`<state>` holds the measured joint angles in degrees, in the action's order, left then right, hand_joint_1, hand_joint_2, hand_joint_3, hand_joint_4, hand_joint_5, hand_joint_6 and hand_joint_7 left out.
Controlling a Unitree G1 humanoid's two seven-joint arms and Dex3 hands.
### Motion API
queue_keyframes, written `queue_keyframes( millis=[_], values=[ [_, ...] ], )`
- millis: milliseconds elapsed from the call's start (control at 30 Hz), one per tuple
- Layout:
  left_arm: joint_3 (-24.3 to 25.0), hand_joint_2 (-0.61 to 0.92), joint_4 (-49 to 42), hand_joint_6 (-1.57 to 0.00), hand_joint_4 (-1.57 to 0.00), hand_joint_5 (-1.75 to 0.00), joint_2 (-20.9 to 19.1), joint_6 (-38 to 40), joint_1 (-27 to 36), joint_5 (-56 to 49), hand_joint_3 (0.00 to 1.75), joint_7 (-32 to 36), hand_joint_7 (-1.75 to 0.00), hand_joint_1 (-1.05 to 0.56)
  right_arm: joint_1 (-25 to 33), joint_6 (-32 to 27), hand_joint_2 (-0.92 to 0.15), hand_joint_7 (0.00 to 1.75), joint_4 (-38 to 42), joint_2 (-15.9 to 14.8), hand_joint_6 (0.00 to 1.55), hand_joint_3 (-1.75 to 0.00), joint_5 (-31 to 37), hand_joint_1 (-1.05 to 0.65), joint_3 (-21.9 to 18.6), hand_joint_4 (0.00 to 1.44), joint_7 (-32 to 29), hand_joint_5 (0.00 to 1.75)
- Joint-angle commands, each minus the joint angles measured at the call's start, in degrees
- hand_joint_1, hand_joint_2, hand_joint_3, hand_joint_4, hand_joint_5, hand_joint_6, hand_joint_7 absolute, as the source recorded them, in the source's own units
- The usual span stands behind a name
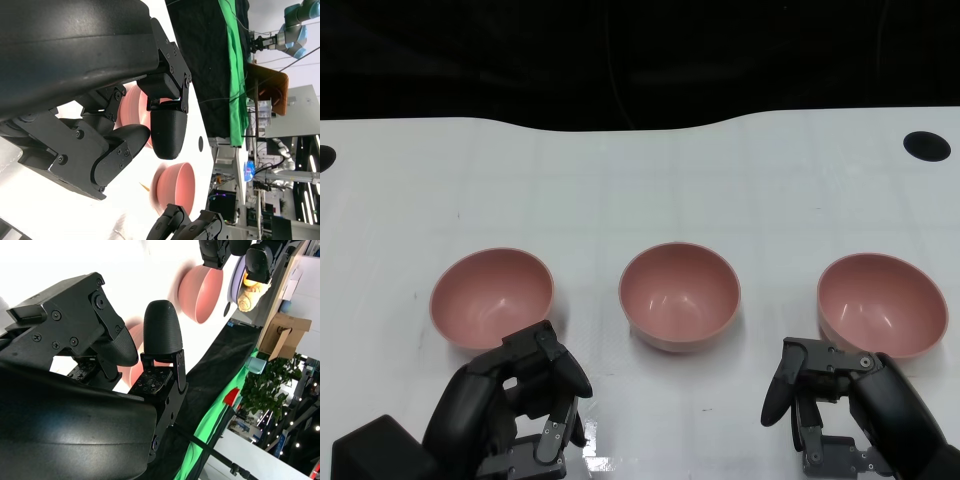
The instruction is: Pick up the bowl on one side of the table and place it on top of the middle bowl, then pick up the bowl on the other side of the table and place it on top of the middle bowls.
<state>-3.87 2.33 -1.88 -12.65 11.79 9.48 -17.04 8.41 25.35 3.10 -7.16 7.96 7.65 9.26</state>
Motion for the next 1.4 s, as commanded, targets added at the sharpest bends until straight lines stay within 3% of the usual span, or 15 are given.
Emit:
queue_keyframes(
  millis=[33,1067,1333,1400],
  values=[
    [0.4,0.50,0.2,-0.70,-0.78,-1.75,-1.0,0.8,-0.2,-0.4,1.25,0.2,-1.52,-0.10,-0.6,0.8,-0.21,1.41,0.3,-0.5,0.84,-1.58,-0.3,-0.04,-0.2,0.87,-0.2,1.75],
    [0.5,0.50,0.1,-0.69,-0.77,-1.75,-1.0,0.7,-0.3,0.0,1.25,-0.3,-1.52,-0.10,-0.7,0.4,-0.22,1.38,0.2,-0.6,0.84,-1.54,0.5,-0.07,-0.7,0.87,-1.1,1.74],
    [0.5,0.51,0.4,-0.69,-0.77,-1.75,-1.0,1.1,-0.1,0.0,1.24,-0.2,-1.52,-0.10,-0.9,1.5,-0.35,1.22,0.6,-0.3,0.79,-1.34,0.6,-0.07,-1.2,0.79,-2.2,1.55],
    [0.5,0.51,0.4,-0.69,-0.77,-1.75,-1.0,0.9,-0.1,-0.3,1.24,0.0,-1.52,-0.10,-1.0,1.8,-0.41,1.11,0.5,-0.1,0.73,-1.16,0.5,-0.13,-1.5,0.72,-2.7,1.43]
  ],
)
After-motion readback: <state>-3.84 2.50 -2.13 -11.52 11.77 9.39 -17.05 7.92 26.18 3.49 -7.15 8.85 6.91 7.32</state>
